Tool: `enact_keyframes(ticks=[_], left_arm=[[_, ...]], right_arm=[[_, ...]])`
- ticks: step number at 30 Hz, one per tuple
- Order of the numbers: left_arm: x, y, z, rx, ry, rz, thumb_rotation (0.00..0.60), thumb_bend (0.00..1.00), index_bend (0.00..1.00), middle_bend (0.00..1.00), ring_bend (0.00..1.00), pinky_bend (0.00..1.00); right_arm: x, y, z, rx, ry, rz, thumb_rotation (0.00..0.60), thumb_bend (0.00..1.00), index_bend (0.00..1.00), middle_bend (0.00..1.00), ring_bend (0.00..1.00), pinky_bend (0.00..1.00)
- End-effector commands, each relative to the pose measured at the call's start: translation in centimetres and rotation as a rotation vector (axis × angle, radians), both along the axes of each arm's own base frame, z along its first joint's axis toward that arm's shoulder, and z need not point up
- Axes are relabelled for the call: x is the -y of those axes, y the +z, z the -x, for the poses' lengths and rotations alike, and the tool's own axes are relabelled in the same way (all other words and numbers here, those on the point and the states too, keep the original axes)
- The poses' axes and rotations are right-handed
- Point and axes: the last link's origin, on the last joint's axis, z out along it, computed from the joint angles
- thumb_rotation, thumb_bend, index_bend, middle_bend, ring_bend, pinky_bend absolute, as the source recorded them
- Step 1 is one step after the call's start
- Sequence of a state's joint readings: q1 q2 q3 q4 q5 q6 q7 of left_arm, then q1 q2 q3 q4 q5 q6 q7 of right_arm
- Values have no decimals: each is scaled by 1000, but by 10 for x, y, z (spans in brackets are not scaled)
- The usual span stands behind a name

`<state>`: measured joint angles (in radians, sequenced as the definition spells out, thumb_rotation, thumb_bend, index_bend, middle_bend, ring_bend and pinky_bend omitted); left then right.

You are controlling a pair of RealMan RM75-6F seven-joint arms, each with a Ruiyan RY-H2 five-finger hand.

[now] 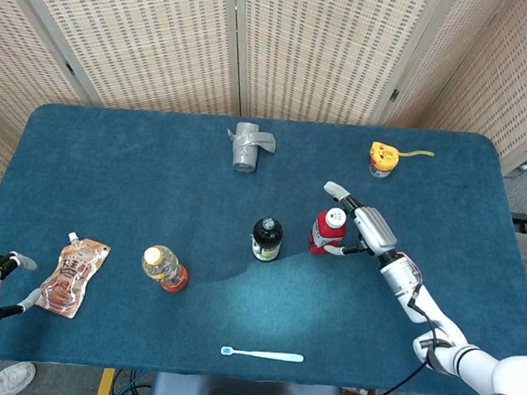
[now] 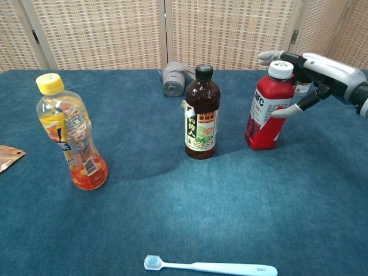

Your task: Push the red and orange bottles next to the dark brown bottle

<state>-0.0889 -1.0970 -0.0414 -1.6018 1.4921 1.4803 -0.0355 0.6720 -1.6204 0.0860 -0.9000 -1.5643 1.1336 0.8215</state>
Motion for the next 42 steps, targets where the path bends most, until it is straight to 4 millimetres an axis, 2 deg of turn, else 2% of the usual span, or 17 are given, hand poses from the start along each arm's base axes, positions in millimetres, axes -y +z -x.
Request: enact_keyframes(ticks=[1, 7, 13, 17, 23, 26, 28, 30, 34, 36, 42], left_arm=[[0, 0, 0, 1, 0, -1, 600, 204, 436, 419, 385, 556], [-1, -2, -1, -4, -2, 8, 600, 204, 436, 419, 385, 557], [-1, -5, -5, 6, -30, 12, 600, 204, 435, 419, 387, 562], [-1, -9, -6, 13, -32, 32, 600, 204, 424, 419, 388, 566], [-2, -16, -13, 32, -24, 74, 600, 204, 380, 414, 385, 590], [-1, -22, -17, 54, -24, 99, 600, 201, 334, 365, 377, 590], [-1, -26, -19, 80, -17, 135, 600, 161, 264, 286, 362, 587], [-3, -31, -23, 114, -16, 184, 600, 98, 169, 191, 302, 556], [-12, -41, -30, 163, -9, 244, 600, 33, 18, 34, 194, 476], [-18, -47, -34, 195, -4, 264, 600, 24, 0, 1, 153, 444], [-40, -65, -45, 267, -4, 285, 600, 24, 0, 0, 88, 407]], right_arm=[[-14, 23, -3, -64, 59, 69, 600, 0, 0, 54, 154, 359], [-41, 55, -4, -162, 88, 140, 600, 0, 0, 64, 140, 357], [-68, 90, 9, -289, 66, 209, 600, 0, 7, 128, 139, 357], [-91, 109, 20, -382, 43, 278, 600, 0, 94, 202, 148, 359], [-128, 127, 32, -495, -8, 345, 600, 0, 219, 335, 266, 384], [-146, 131, 35, -508, -39, 353, 600, 0, 235, 349, 282, 385], [-155, 133, 37, -495, -41, 366, 600, 0, 236, 356, 289, 386], [-164, 134, 39, -470, -31, 384, 600, 0, 240, 366, 301, 387], [-176, 137, 43, -429, -10, 401, 600, 0, 255, 375, 311, 387], [-180, 139, 44, -398, 7, 411, 600, 0, 262, 379, 316, 387], [-183, 143, 52, -355, 17, 422, 600, 0, 276, 389, 327, 387]])
